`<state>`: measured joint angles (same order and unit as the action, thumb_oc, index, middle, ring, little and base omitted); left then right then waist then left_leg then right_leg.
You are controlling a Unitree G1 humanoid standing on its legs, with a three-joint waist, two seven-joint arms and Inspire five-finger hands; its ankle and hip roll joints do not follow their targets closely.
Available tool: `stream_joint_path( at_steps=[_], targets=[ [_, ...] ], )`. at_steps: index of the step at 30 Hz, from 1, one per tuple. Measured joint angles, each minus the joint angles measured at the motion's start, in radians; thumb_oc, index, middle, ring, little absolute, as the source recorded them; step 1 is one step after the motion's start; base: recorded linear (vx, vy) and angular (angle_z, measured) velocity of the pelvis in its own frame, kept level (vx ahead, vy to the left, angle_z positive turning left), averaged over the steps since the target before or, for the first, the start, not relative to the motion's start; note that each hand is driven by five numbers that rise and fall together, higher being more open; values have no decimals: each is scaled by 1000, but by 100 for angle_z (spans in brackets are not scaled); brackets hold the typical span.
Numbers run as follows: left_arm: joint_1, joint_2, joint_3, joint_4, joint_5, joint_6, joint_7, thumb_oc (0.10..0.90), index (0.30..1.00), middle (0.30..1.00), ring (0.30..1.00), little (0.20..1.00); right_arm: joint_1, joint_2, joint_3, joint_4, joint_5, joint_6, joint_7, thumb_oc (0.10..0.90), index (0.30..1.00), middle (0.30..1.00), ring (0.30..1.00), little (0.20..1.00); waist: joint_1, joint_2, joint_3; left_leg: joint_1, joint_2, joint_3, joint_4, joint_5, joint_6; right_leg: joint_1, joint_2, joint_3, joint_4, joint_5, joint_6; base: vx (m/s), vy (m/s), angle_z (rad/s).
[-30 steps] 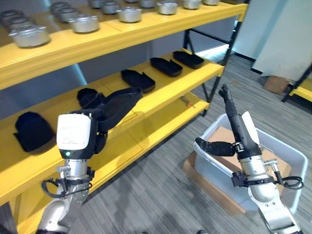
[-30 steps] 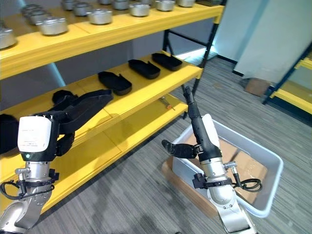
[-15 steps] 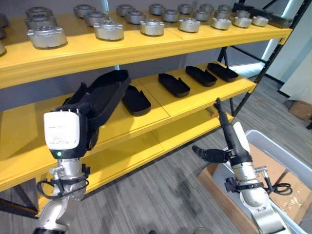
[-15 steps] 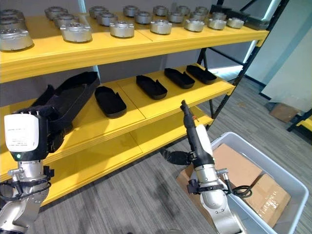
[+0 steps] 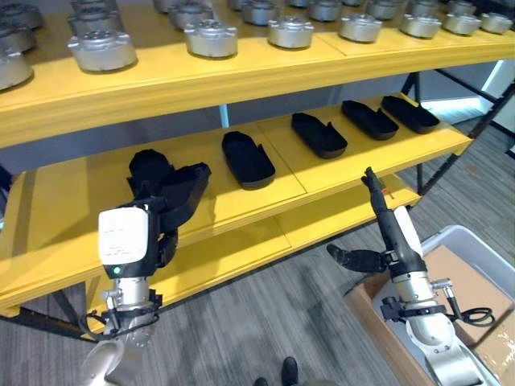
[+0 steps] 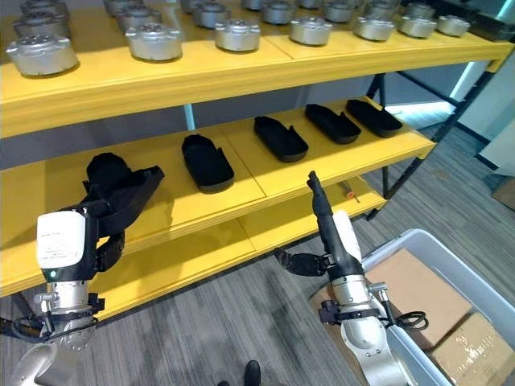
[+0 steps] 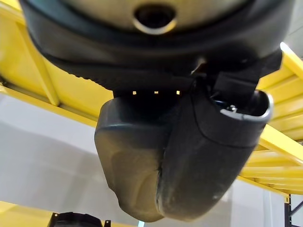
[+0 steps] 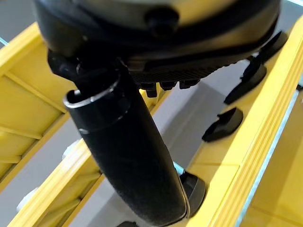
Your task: Move parts from the plastic box to the shelf.
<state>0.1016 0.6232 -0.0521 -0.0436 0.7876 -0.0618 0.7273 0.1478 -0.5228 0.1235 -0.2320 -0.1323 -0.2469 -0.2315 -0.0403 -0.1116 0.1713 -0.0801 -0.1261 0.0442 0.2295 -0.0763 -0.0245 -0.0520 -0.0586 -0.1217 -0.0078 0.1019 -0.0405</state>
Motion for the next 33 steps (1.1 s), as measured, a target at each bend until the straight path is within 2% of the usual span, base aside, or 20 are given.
stream_joint_path(
  at_steps=[1,2,3,4,6,7,8,9,10,11,12,13,16,17,18,19,22,26,30,33],
  targets=[
    [-12,18,2,-1,-9,-28,4,400,300,300,300,300,-1,9,-8,5,1,-3,1,900,1000,1000,1000,1000,-12,-17,16,-67,162,40,130,-69,-19,0,-3,-18,15,-37,-10,74,164,58],
    [-10,26,7,-4,-17,-34,2,400,300,300,300,300,-1,19,-10,8,5,-2,0,900,1000,1000,1000,1000,-5,-31,24,-57,269,59,127,-74,-20,-16,3,-18,46,-60,-21,64,122,29],
    [-7,21,8,-4,-32,-34,4,400,300,300,300,300,-1,19,-17,7,19,-7,0,900,1000,1000,1000,1000,5,-40,33,-35,350,49,77,-62,-43,-26,0,-2,77,-77,-12,61,154,-16],
    [-3,11,8,-3,-39,-33,4,400,300,300,300,300,-1,16,-30,4,20,-10,-1,900,1000,1000,1000,1000,13,-39,37,-17,404,43,17,-50,-48,-41,-16,16,106,-87,-1,92,287,-17],
    [-20,4,6,11,-40,-49,3,400,300,300,300,300,-4,16,-63,5,39,-11,-6,900,1000,1000,1000,1000,-4,-11,50,-4,511,26,-49,9,-109,-54,-29,13,150,-117,46,113,353,6],
    [-26,1,6,12,-50,-50,3,400,300,300,300,300,-4,17,-67,6,50,-10,-14,900,1000,1000,1000,1000,-8,-3,50,-6,562,46,-76,33,-123,-70,-37,6,186,-134,61,98,313,22],
    [-39,-12,4,13,-75,-50,2,400,300,300,300,300,-2,16,-74,7,58,-10,-31,900,1000,1000,1000,1000,-26,8,56,-7,638,111,-124,64,-131,-92,-70,0,256,-163,84,116,316,25],
    [-47,-21,-4,13,-81,-48,2,400,300,300,300,300,3,15,-82,7,58,-10,-36,900,1000,1000,1000,1000,-38,17,57,-8,661,147,-145,83,-135,-95,-94,-4,284,-180,108,170,401,37],
    [-53,-22,-46,0,-97,-51,2,400,300,300,300,300,21,2,-103,1,58,-10,-45,900,1000,1000,1000,1000,-45,70,45,13,639,165,-184,118,-142,-84,-138,-3,289,-185,168,218,403,19],
    [-54,-23,-68,-14,-96,-55,2,400,300,300,300,300,30,-16,-116,-5,57,-10,-53,900,1000,1000,1000,1000,-42,115,32,30,604,167,-208,119,-125,-75,-152,-1,268,-171,209,160,273,-1],
    [-56,-11,-73,-17,-95,-72,2,400,300,300,300,300,36,0,-114,3,55,-8,-57,900,1000,1000,1000,1000,-31,120,20,37,554,131,-222,198,-242,-55,-183,15,243,-150,250,116,186,10],
    [-65,4,-72,-15,-97,-69,0,400,300,300,300,300,65,38,-95,1,56,-3,-58,900,1000,1000,1000,1000,-35,74,14,44,484,129,-219,188,-214,-26,-240,16,206,-129,240,99,184,27],
    [-70,26,-64,-17,-117,-60,1,400,300,300,300,300,121,66,-47,-5,52,-7,-47,900,1000,1000,1000,1000,-7,36,-5,49,413,125,-223,175,-173,20,-277,-26,154,-7,204,149,266,36],
    [-74,34,-64,-17,-117,-54,1,400,300,300,300,300,119,94,-45,-5,53,-5,-48,900,1000,1000,1000,1000,-2,28,-10,50,394,117,-216,167,-160,46,-294,-32,126,40,209,96,183,32],
    [-77,36,-54,-18,-119,-47,5,400,300,300,300,300,98,101,-37,-6,51,-6,-49,900,1000,1000,1000,1000,13,34,-7,66,375,119,-222,164,-146,32,-318,-29,153,38,233,100,167,31],
    [-78,38,-44,-18,-123,-46,7,400,300,300,300,300,85,101,-35,-6,41,-7,-48,900,1000,1000,1000,1000,18,23,-14,68,363,118,-221,157,-134,33,-304,-25,151,13,255,123,206,26],
    [-76,32,-28,-17,-147,-26,9,400,300,300,300,300,62,96,-33,-7,14,-7,-50,900,1000,1000,1000,1000,40,-6,-38,76,313,126,-226,147,-121,72,-326,-75,82,19,255,74,100,3],
    [-71,24,-29,-17,-145,-26,10,400,300,300,300,300,54,94,-33,-4,13,1,-50,900,1000,1000,1000,1000,45,-16,-44,71,310,129,-235,150,-127,80,-323,-80,47,20,263,67,45,-3],
    [-49,22,-39,-17,-143,-23,9,400,300,300,300,300,73,91,-33,-4,14,9,-48,900,1000,1000,1000,1000,41,-43,-62,61,314,144,-237,156,-137,79,-320,-80,5,-12,299,59,4,-14],
    [-36,17,-67,-11,-133,-8,7,400,300,300,300,300,97,79,-32,4,14,20,-36,900,1000,1000,1000,1000,23,-38,-66,48,341,140,-243,160,-137,75,-293,-82,3,-25,299,36,-27,1]
  ],
)
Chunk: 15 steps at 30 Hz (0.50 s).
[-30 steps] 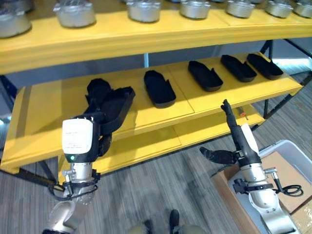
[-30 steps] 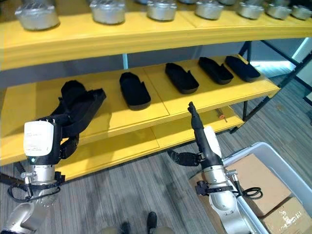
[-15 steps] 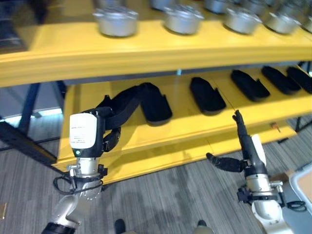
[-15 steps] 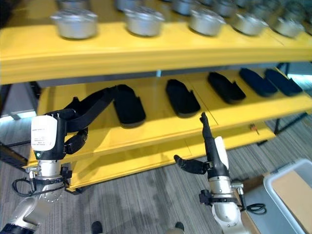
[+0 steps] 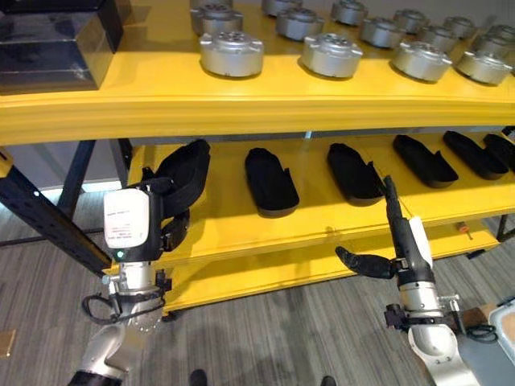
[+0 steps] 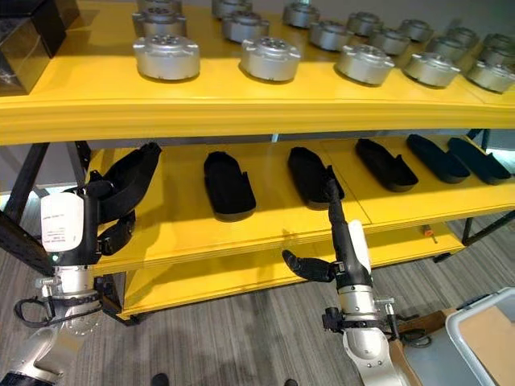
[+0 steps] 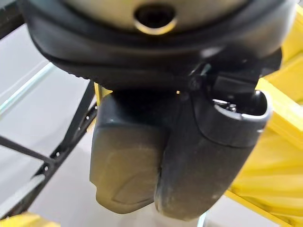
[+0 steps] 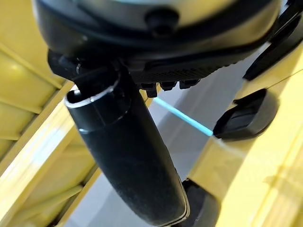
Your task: Move parts from the plastic box to the shelf.
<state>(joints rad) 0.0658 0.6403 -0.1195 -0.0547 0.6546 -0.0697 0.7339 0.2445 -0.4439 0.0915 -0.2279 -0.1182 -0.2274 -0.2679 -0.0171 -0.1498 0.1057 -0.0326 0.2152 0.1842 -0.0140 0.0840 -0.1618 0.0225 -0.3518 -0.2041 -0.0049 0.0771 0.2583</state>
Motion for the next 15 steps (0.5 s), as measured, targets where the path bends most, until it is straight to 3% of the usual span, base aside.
stream_joint_path(
  at_steps=[5,7,10,15],
  targets=[
    [0,-40,-15,107,32,61,-29,400,300,300,300,300,42,-20,8,0,0,9,22,900,1000,1000,1000,1000,-14,-2,-6,-3,30,1,-25,25,-8,-16,36,2,-15,13,-13,15,-50,-5],
    [-22,-85,7,273,34,128,-16,400,300,300,300,300,36,-22,14,0,0,11,31,900,1000,1000,1000,1000,-33,-13,-15,0,56,4,-62,53,-24,-27,68,1,-35,21,-21,34,-49,-11],
    [-58,-86,58,300,34,170,11,400,300,300,300,300,21,-22,16,0,1,14,38,900,1000,1000,1000,1000,-34,-34,-27,-1,64,19,-64,60,-34,-31,78,9,-57,36,-25,36,-20,-15],
    [-85,-83,120,343,22,255,18,400,300,300,300,300,23,-45,35,-1,1,14,62,900,1000,1000,1000,1000,-34,-41,-26,-2,64,30,-64,59,-35,-36,79,19,-69,46,-24,2,1,-7]
  ],
)
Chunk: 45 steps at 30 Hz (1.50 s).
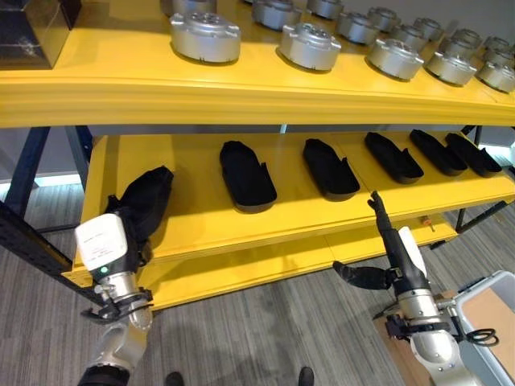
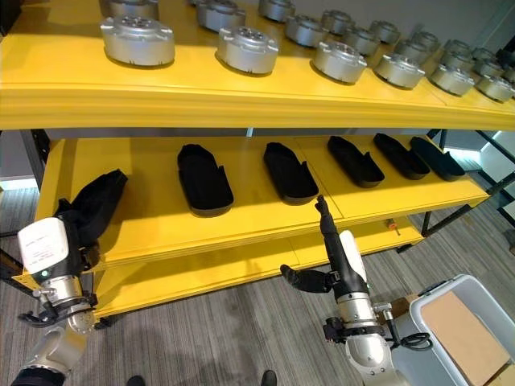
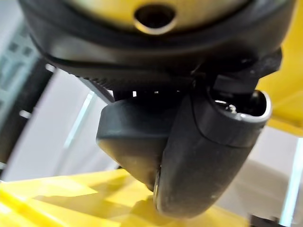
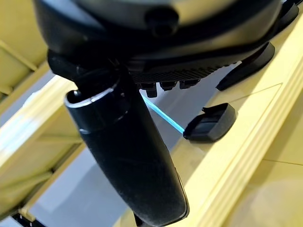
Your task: Move parts from the plastic box to the shelf.
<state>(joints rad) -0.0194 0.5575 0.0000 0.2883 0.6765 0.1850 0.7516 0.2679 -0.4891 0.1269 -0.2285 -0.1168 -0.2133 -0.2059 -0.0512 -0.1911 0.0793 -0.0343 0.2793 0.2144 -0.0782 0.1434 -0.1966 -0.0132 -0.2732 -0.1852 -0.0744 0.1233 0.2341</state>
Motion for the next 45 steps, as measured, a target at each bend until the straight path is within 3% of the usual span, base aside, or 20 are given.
stream_joint_path(
  at_steps=[4,11,19,25,45],
  targets=[
    [-9,13,-3,40,-2,22,8,400,300,300,300,300,-2,-1,20,0,1,0,26,900,1000,1000,1000,1000,1,-6,3,-11,0,5,0,-1,1,-14,0,9,-2,4,-1,-19,7,-1],
    [-145,100,-85,185,18,32,30,400,300,300,300,300,-18,-14,43,-2,3,-3,33,900,1000,1000,1000,1000,0,-6,50,-16,-1,25,0,-1,3,-32,0,28,-11,25,-2,-27,20,-8],
    [-247,99,-136,260,18,32,27,400,300,300,300,300,-21,-39,54,-2,4,-5,36,900,1000,1000,1000,1000,-4,21,82,-12,-2,29,0,5,-4,-34,-1,33,-11,27,-2,-2,5,-2],
    [-334,98,-192,319,18,32,27,400,300,300,300,300,-45,-40,60,-2,4,-19,34,900,1000,1000,1000,1000,-17,14,112,4,-2,41,0,5,-4,-26,-1,43,-11,29,-2,-7,3,-3],
    [-391,98,-190,420,-7,28,28,400,300,300,300,300,-40,-80,67,-4,4,-34,33,900,1000,1000,1000,1000,-32,15,128,24,-2,56,0,4,-3,-21,0,60,-11,33,-2,1,-1,-2]
  ],
)
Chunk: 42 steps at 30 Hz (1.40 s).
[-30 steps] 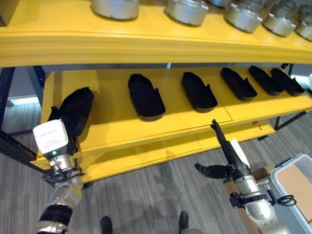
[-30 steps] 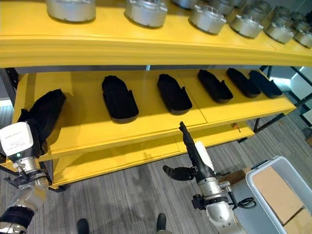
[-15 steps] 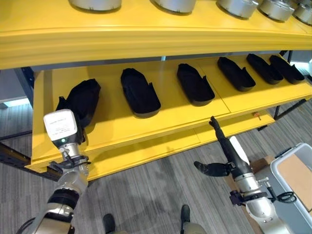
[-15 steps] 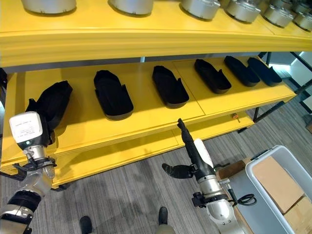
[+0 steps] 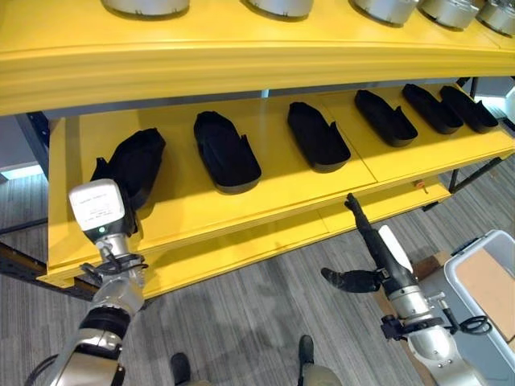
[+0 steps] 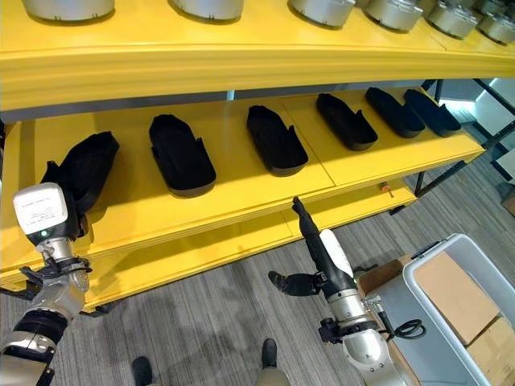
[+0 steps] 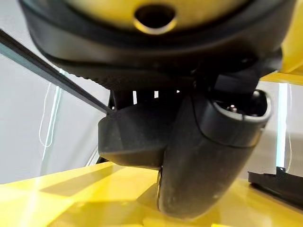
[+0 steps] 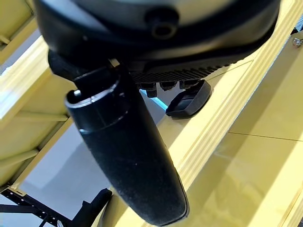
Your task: Move parts from the plastic box to the shelf.
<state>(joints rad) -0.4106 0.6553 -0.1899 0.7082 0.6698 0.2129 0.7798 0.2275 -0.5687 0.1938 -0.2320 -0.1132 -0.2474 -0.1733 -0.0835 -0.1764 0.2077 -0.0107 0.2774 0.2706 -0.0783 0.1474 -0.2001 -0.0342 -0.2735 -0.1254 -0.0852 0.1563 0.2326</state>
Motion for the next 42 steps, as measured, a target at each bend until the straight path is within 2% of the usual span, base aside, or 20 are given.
stream_joint_path(
  at_steps=[5,10,19,22,31,42],
  targets=[
    [6,-5,26,-13,-44,-1,-3,400,300,300,300,300,3,-7,0,-1,0,0,0,900,1000,1000,1000,1000,2,-10,0,1,0,-2,0,0,0,5,0,-4,0,0,0,15,-9,2],
    [36,-8,83,-13,-117,3,-2,400,300,300,300,300,10,-8,0,-12,0,0,0,900,1000,1000,1000,1000,2,-37,-1,3,0,-2,0,0,0,7,0,-4,0,0,0,0,0,0],
    [110,-16,169,-51,-198,7,41,400,300,300,300,300,13,-17,0,-15,0,0,3,900,1000,1000,1000,1000,6,-42,-4,6,1,-3,0,0,0,10,0,-4,0,0,0,0,0,0],
    [158,-17,201,-144,-222,27,42,400,300,300,300,300,30,-19,-3,-37,0,2,3,900,1000,1000,1000,1000,11,-49,-6,6,1,-4,0,0,0,11,1,-5,0,0,0,0,0,0],
    [198,-16,246,-189,-222,55,44,400,300,300,300,300,41,-18,-3,-48,0,2,22,900,1000,1000,1000,1000,33,-65,-17,6,1,-5,0,0,1,12,1,-6,0,0,0,0,0,0],
    [205,-8,278,-270,-143,72,44,400,300,300,300,300,43,-15,-14,-48,0,2,34,900,1000,1000,1000,1000,32,-73,-23,5,1,-8,0,0,0,13,0,-10,0,0,0,3,0,0]
  ],
)
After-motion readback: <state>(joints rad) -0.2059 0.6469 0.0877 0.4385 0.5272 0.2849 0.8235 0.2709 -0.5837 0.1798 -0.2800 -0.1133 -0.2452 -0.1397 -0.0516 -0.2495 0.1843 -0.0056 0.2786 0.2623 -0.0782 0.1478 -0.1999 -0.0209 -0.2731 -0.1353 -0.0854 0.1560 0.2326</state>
